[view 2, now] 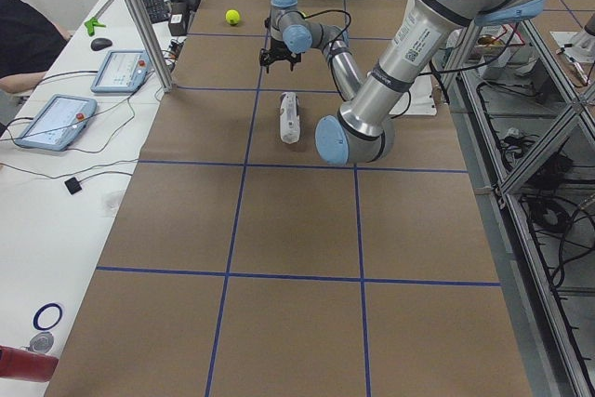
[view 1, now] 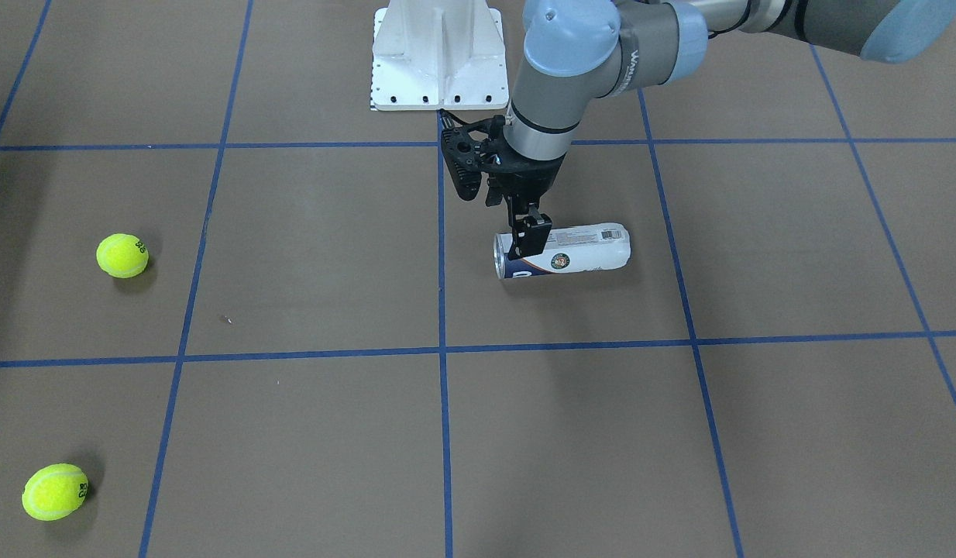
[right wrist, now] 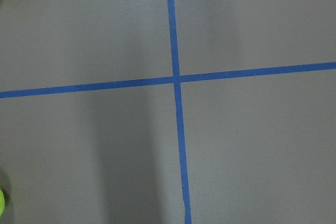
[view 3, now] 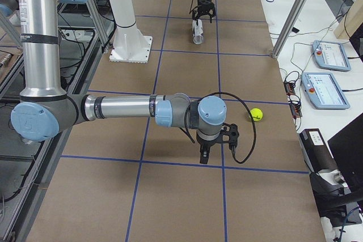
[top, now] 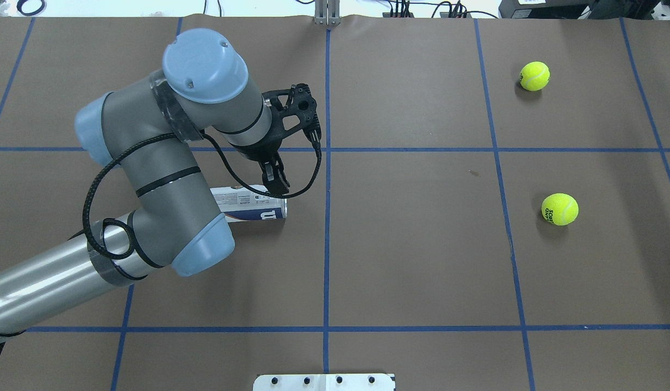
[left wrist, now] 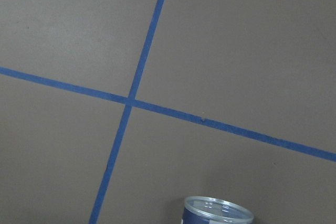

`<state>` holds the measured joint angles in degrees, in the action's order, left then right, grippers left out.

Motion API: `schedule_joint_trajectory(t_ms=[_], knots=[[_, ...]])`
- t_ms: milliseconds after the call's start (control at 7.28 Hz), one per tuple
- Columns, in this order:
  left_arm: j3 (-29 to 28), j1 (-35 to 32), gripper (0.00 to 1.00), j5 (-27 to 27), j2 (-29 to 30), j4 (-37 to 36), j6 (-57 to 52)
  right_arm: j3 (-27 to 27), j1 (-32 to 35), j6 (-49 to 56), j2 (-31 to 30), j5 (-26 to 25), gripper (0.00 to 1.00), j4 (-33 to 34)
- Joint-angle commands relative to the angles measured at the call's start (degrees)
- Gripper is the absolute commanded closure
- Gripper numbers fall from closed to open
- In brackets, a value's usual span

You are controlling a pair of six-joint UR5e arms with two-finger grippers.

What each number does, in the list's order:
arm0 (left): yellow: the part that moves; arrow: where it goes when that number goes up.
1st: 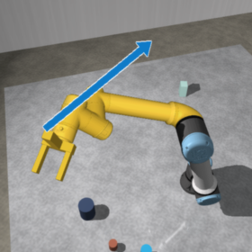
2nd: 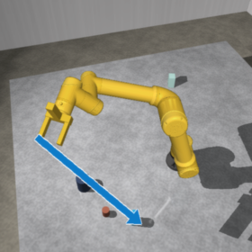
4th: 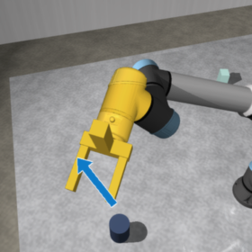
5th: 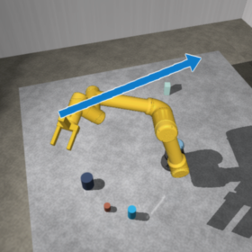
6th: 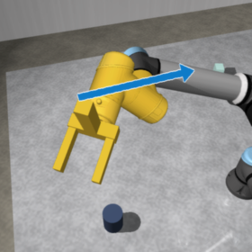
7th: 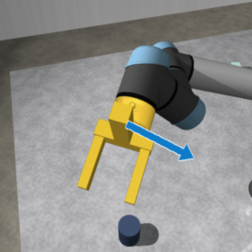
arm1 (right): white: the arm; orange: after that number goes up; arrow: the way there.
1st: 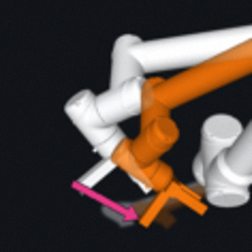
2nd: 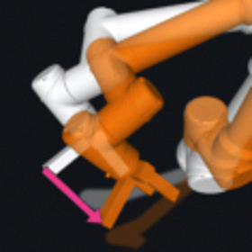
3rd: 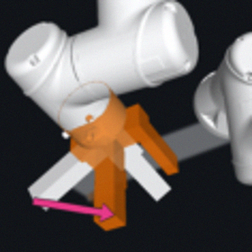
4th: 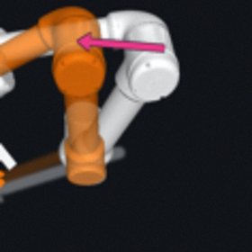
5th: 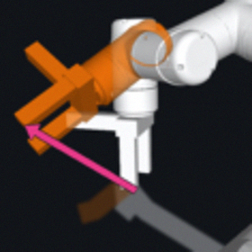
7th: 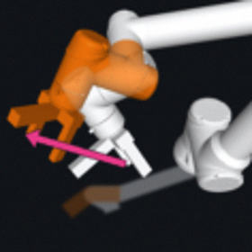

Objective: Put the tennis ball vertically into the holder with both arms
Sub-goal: 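Move the left gripper down over the lying Wilson tennis can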

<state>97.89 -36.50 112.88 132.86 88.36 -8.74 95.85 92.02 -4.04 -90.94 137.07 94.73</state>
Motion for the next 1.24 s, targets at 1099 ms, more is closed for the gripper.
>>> schedule_joint_trajectory(t_ms=[1099], knots=[[-7.95,1.52,0.01,-7.24,1.52,3.19,-12.52,-0.49,-0.09,0.0,0.23,-0.22,0.01,-0.07]])
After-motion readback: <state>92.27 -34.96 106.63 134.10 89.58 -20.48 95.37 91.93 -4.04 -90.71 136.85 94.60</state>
